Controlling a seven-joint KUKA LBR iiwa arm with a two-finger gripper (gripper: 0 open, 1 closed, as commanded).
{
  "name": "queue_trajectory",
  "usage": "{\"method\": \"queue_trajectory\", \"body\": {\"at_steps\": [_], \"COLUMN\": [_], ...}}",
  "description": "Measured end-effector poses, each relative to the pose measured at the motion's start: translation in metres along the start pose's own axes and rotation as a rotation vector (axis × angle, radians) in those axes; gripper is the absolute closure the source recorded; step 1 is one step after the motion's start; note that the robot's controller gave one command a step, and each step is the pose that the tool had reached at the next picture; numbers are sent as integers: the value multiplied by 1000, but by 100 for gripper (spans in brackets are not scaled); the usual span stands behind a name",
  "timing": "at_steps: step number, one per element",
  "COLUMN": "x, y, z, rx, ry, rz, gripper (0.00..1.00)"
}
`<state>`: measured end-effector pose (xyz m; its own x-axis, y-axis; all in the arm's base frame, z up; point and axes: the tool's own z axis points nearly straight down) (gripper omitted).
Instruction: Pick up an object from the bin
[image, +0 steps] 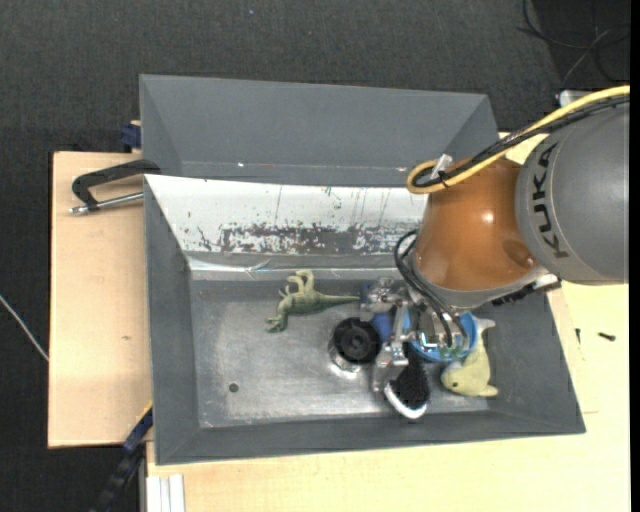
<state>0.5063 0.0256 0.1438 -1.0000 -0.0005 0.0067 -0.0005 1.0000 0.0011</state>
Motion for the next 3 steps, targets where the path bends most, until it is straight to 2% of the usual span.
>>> {"method": "queue_trajectory", "body": {"at_steps": [1,2,3], "x": [-10,6,-26], "y": [-18,-16,66], "z": [54,71,71], "rx": [-6,5,-1], "ry": [-23,-16,-17], "rz": [233,-447,-368], "gripper": [0,0,0]}}
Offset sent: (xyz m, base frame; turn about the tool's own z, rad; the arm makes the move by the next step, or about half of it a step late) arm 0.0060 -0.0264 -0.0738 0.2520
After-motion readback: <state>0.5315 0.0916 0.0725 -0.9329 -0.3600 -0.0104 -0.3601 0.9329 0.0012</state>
